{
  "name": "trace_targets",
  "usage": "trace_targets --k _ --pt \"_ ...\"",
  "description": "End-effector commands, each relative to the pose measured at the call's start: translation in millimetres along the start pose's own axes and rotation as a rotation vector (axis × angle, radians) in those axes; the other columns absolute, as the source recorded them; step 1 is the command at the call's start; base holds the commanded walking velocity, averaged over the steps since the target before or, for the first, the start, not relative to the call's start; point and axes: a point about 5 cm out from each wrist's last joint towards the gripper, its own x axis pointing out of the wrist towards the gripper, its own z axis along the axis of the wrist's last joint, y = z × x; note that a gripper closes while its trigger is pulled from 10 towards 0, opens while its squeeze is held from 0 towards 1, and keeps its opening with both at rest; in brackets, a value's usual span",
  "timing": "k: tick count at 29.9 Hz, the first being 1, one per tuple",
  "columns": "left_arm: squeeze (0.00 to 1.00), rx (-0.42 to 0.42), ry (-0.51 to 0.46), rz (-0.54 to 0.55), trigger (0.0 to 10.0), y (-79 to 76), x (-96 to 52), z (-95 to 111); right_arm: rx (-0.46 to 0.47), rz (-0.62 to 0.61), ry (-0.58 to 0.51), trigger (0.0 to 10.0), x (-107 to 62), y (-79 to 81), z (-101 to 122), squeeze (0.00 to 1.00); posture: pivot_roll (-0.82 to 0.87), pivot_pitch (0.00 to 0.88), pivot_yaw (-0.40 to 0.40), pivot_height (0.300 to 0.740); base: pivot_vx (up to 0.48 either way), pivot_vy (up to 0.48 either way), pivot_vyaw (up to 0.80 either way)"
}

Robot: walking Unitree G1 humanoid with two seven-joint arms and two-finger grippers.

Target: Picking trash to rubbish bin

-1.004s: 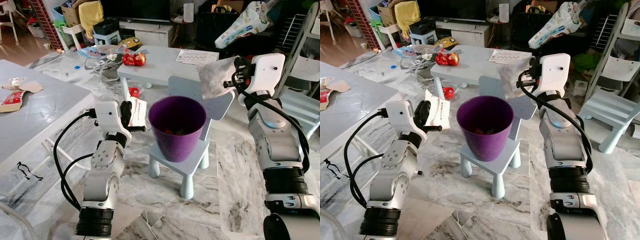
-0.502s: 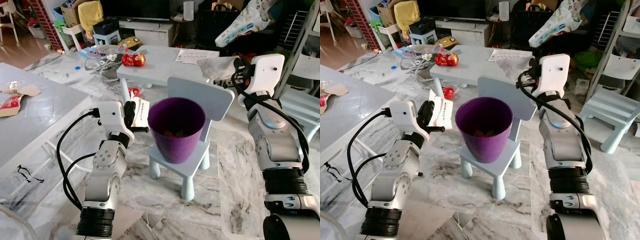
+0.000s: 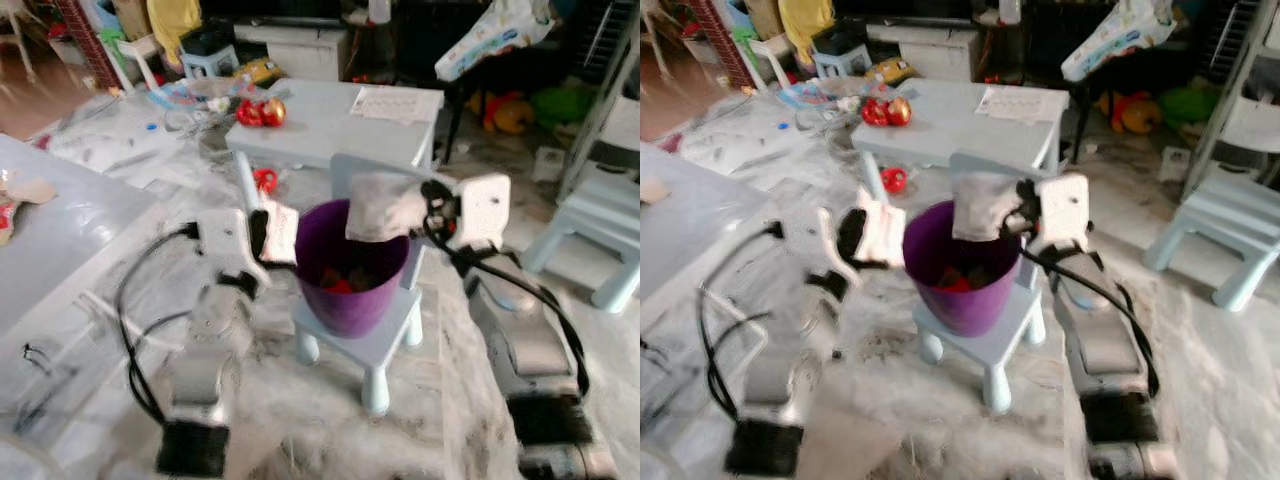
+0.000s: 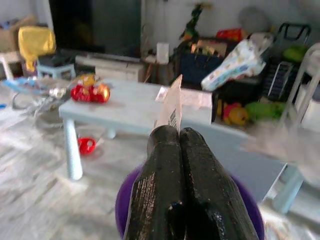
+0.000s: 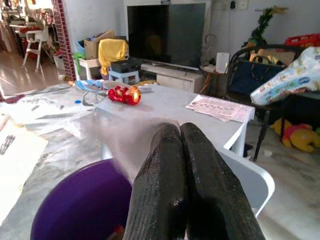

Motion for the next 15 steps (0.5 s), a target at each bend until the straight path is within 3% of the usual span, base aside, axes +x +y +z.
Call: trace_targets --k 1,15 --pt "0.00 0.022 0.015 0.041 10.0 11.0 -2.0 -2.5 -0.004 0.061 -0.022 10.0 0.5 16.7 4.5 0.00 -0.06 0.052 0.087 0.740 0.345 0.000 0.00" --pt "0.00 0.032 0.030 0.035 10.0 8.8 -2.9 -7.3 -0.003 0.104 0.010 10.0 -7.3 29.4 -6.0 0.00 -0.06 0.051 0.089 0.740 0.386 0.000 0.00"
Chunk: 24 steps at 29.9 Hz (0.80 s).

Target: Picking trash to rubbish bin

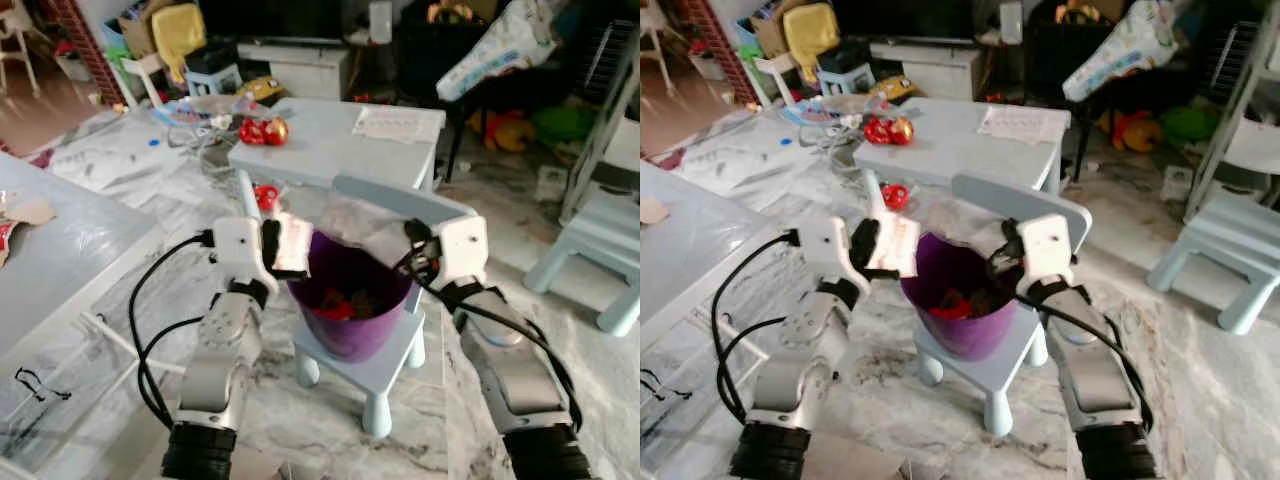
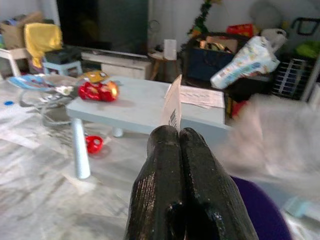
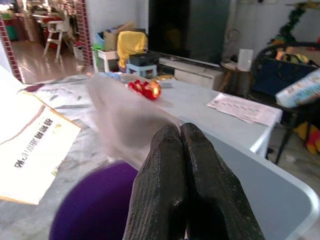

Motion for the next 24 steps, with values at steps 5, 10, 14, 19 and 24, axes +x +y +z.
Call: trace_targets --k 5,10,14,19,24 --pt "0.00 0.029 -0.002 0.025 10.0 9.4 0.0 1.9 -0.003 0.039 -0.022 10.0 2.2 11.8 5.5 0.00 -0.06 0.051 0.089 0.740 0.480 0.000 0.00" --pt "0.00 0.029 -0.002 0.024 10.0 9.4 0.2 2.0 -0.005 0.040 -0.021 10.0 2.6 12.0 5.8 0.00 -0.06 0.053 0.089 0.740 0.480 0.000 0.00" --pt "0.00 0.035 0.010 0.031 10.0 10.3 -1.0 -1.1 -0.005 0.039 -0.017 10.0 3.3 12.4 4.0 0.00 -0.06 0.050 0.087 0.740 0.081 0.000 0.00" --pt "0.00 0.063 0.061 0.039 10.0 16.6 -5.0 -17.2 0.016 0.069 0.002 10.0 7.2 15.8 0.7 0.00 -0.06 0.047 0.086 0.740 0.000 0.000 0.00" --pt "0.00 0.100 0.135 0.046 10.0 25.4 -12.6 -40.6 0.052 0.111 0.040 10.0 8.5 21.6 -10.6 0.00 -0.05 0.039 0.091 0.740 0.000 0.000 0.00"
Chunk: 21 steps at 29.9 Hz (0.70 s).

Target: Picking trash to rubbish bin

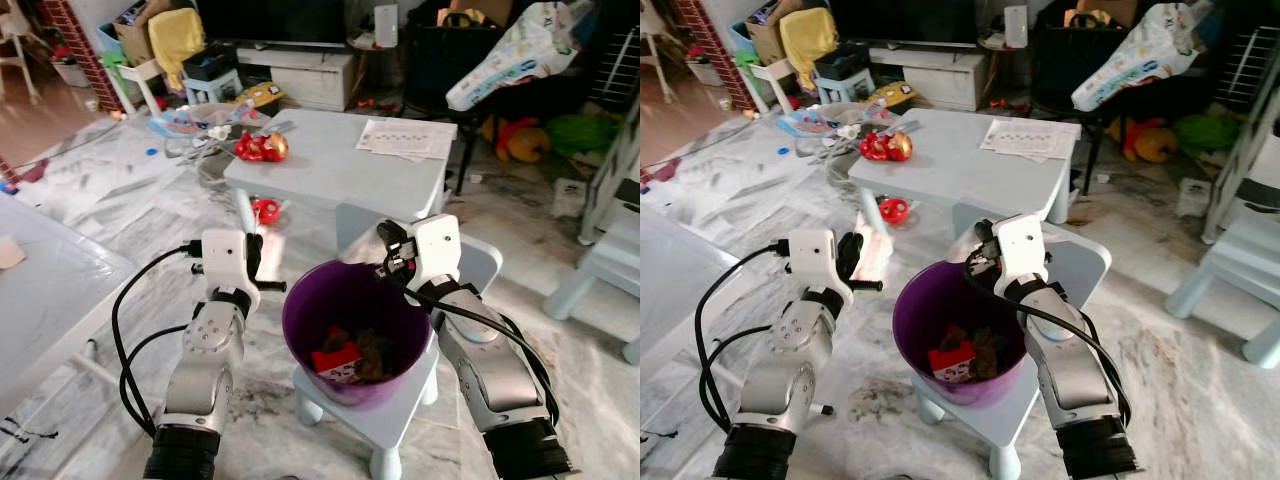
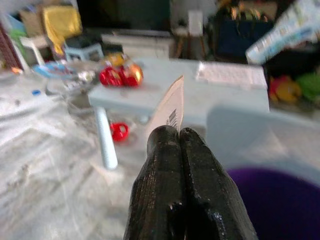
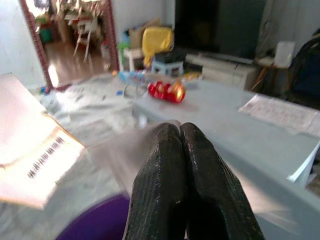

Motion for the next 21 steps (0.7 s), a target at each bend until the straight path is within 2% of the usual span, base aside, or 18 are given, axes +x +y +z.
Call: trace_targets --k 1,8,13,19,21 --pt "0.00 0.040 0.044 0.007 10.0 8.0 -4.8 -14.4 0.031 0.021 0.013 10.0 1.6 4.7 -5.7 0.00 -0.05 0.037 0.094 0.740 0.000 0.000 0.00" --pt "0.00 0.088 0.136 0.022 10.0 21.4 -18.8 -44.3 0.095 0.112 0.129 10.0 -2.4 17.3 -36.2 0.00 -0.03 0.044 0.108 0.740 0.000 0.000 0.00" --pt "0.00 0.109 0.162 0.009 10.0 25.6 -24.9 -56.0 0.103 0.094 0.184 10.0 -3.7 15.7 -52.2 0.00 -0.02 0.048 0.120 0.740 0.000 0.000 0.00" --pt "0.00 0.128 0.204 -0.049 10.0 27.4 -36.8 -66.0 0.152 -0.081 0.277 10.0 0.9 -5.8 -71.9 0.00 0.00 0.056 0.145 0.740 0.000 0.000 0.00" --pt "0.00 0.137 0.211 -0.058 10.0 27.8 -38.8 -67.4 0.166 -0.104 0.291 10.0 2.2 -10.2 -74.9 0.00 0.00 0.059 0.150 0.740 0.000 0.000 0.00"
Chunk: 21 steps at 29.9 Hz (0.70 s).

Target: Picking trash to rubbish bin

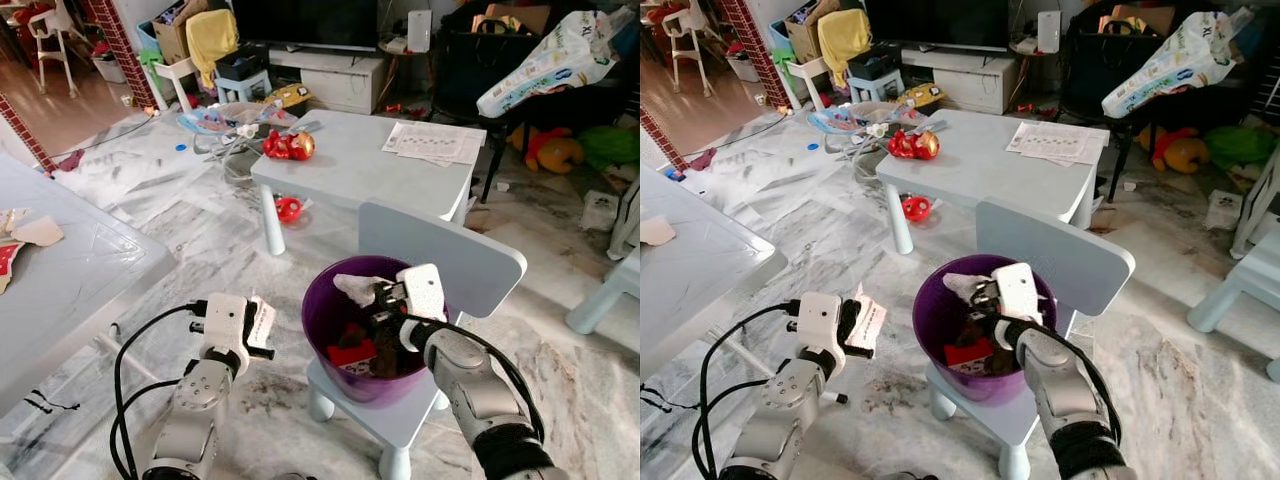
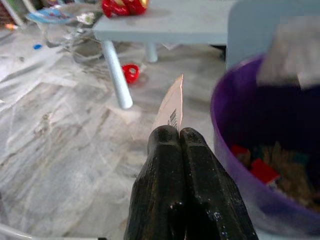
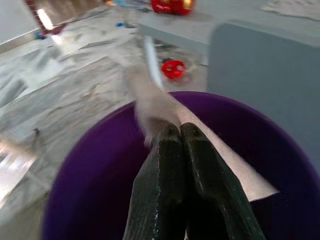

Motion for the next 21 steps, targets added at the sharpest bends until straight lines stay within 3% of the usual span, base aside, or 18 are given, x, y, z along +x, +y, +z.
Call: trace_targets --k 1,6,7,11,18,21 --pt "0.00 0.028 -0.008 -0.003 10.0 5.3 -2.9 2.0 0.031 -0.008 0.005 10.0 4.0 -0.7 -0.5 0.00 0.00 0.063 0.153 0.740 0.000 0.000 0.00" --pt "0.00 0.037 0.004 -0.007 10.0 7.2 -5.2 -1.1 0.119 0.003 0.030 10.0 11.3 -5.2 -1.5 0.00 0.01 0.070 0.156 0.740 0.000 0.000 0.00" --pt "0.00 0.038 0.006 -0.008 10.0 7.3 -5.4 -1.1 0.118 -0.003 0.043 10.0 12.4 -6.7 -2.2 1.00 0.02 0.071 0.155 0.740 0.000 0.000 0.00" --pt "0.00 0.037 0.010 -0.007 10.0 7.2 -6.2 -1.8 0.107 -0.036 0.072 10.0 15.4 -9.8 -4.0 1.00 0.02 0.074 0.152 0.740 0.000 0.000 0.00" --pt "0.00 0.035 0.016 -0.010 10.0 4.2 -6.4 -3.2 0.167 -0.045 0.084 10.0 16.3 -10.3 -8.1 1.00 0.02 0.077 0.153 0.740 0.000 0.000 0.00" --pt "0.00 0.037 0.019 -0.013 10.0 4.0 -5.4 -2.8 0.233 0.053 0.136 10.0 16.5 6.2 -19.1 1.00 0.02 0.078 0.155 0.740 0.000 0.000 0.00"
